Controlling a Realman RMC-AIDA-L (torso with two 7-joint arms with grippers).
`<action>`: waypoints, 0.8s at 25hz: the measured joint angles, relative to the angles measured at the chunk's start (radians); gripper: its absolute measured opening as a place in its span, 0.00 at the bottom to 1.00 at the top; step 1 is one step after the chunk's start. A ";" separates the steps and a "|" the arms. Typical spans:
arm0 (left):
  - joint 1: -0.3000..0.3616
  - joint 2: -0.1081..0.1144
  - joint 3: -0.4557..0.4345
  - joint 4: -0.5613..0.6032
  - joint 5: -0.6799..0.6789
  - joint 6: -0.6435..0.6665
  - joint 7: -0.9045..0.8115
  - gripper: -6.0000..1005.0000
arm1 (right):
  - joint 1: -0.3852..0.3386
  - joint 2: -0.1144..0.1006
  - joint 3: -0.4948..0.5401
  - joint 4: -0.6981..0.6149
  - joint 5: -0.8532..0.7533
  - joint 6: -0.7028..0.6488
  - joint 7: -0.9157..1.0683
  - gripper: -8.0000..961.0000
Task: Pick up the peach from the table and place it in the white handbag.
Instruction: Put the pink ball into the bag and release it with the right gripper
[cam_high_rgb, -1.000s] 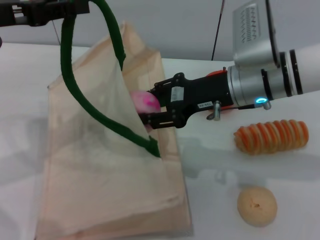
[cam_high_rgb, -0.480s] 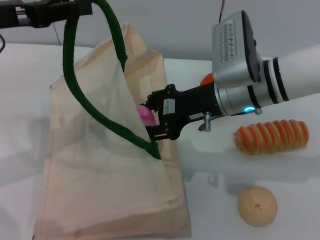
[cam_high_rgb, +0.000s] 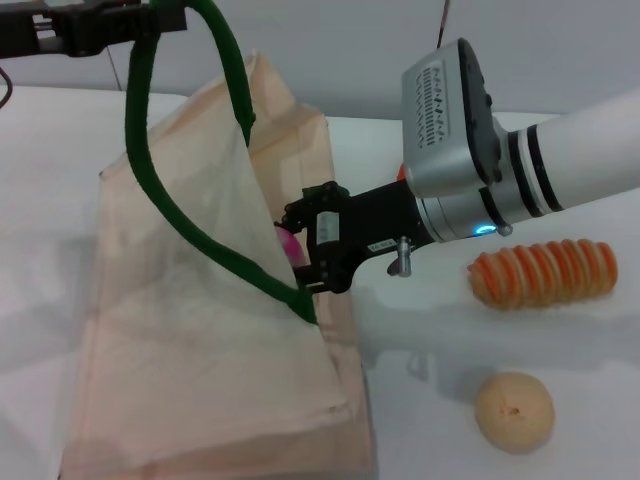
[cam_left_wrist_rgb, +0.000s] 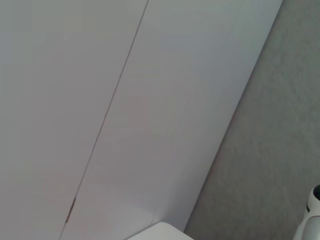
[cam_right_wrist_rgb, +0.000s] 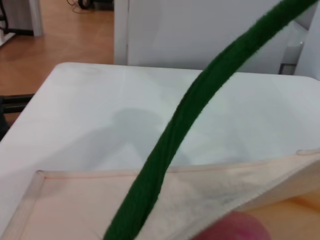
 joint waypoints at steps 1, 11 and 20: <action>0.000 0.000 0.000 0.000 0.000 0.000 0.000 0.18 | -0.001 0.000 -0.001 0.000 0.001 -0.004 0.002 0.56; 0.006 0.001 0.000 0.000 0.000 0.001 -0.001 0.18 | -0.011 -0.005 -0.012 0.007 0.064 -0.028 0.000 0.68; 0.006 0.002 0.000 0.000 0.000 0.000 -0.002 0.18 | -0.021 -0.007 -0.014 0.007 0.067 -0.040 0.003 0.83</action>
